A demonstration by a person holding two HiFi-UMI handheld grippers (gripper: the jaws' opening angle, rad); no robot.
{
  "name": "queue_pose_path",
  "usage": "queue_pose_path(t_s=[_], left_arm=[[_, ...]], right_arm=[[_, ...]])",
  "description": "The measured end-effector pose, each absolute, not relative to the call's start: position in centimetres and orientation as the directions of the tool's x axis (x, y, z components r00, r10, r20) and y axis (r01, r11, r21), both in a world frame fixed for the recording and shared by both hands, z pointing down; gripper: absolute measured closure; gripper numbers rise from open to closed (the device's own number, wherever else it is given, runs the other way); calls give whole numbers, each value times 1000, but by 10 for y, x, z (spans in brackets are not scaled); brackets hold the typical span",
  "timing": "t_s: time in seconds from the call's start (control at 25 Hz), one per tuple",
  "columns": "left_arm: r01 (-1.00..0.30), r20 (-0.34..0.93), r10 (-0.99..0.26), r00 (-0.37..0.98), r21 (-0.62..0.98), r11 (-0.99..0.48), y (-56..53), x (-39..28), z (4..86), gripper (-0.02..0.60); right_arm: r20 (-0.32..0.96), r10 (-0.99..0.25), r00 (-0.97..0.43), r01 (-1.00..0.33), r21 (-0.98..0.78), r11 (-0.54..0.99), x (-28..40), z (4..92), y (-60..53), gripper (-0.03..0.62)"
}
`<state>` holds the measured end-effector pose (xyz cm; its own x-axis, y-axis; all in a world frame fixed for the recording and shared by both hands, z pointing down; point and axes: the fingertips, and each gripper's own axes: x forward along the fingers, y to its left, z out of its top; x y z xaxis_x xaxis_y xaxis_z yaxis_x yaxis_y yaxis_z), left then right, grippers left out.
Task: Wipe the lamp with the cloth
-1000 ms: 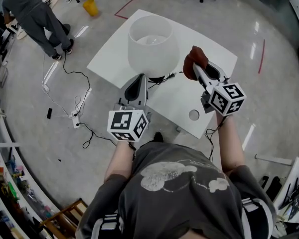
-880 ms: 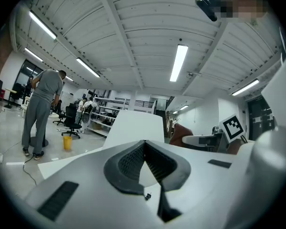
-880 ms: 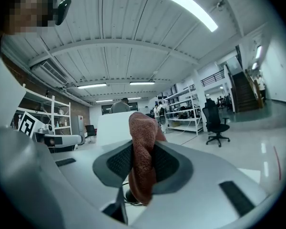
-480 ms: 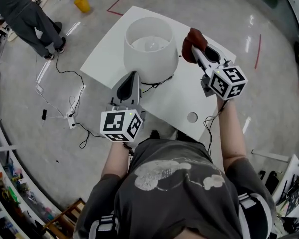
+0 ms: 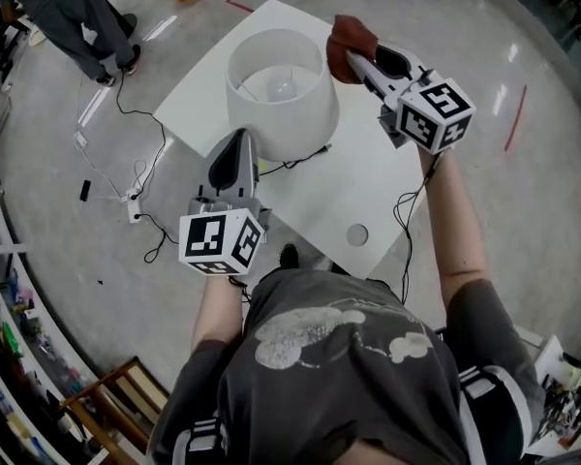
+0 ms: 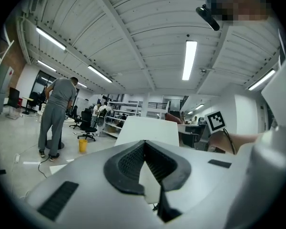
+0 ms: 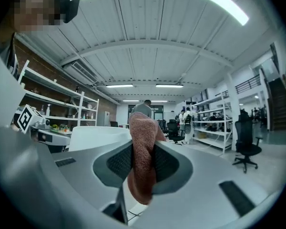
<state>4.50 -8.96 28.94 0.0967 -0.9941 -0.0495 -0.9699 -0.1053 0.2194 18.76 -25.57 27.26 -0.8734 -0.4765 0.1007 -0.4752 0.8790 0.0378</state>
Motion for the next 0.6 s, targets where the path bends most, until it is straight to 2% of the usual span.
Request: queue_pose_path(t_s=[0.4,0.6], left_arm=[[-976,-25,-1000,-19,219,13,-96,48,298,574],[-976,-10,-999,-46,215,43,-97,51,303,574]], right_arm=[[102,-239,-966,-232,78,970,139,270,-277,498],[135,-174,-975,-167,66,984,131,287,-279,498]])
